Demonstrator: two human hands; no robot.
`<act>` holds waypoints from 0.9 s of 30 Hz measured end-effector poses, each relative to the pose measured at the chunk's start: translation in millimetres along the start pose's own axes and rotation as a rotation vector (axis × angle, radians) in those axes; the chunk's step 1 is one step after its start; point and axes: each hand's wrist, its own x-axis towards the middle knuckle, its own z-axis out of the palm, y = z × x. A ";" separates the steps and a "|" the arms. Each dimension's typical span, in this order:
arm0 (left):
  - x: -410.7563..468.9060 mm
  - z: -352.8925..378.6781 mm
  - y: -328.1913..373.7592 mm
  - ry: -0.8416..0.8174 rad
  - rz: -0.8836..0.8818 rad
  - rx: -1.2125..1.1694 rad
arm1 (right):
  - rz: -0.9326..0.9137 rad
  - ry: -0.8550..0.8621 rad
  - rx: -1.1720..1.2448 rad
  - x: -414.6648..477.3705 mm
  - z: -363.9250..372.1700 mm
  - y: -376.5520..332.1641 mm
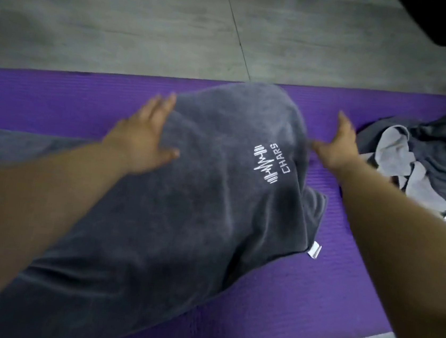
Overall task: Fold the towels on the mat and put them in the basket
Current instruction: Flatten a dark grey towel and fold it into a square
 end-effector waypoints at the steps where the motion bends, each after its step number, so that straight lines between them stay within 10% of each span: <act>1: -18.9 20.4 0.9 -0.049 0.050 0.090 | 0.085 -0.028 -0.054 -9.7 7.7 18.2; 6: -98.3 99.2 19.3 -0.106 0.471 0.261 | 0.337 -0.084 -0.377 -65.3 30.3 83.2; 18: -109.3 114.0 36.4 -0.199 0.645 0.098 | 0.649 0.138 -0.279 -117.5 -5.3 117.0; 27: -140.9 -10.7 -99.2 -0.276 -0.019 0.057 | 0.228 0.245 -0.301 -135.7 47.1 33.1</act>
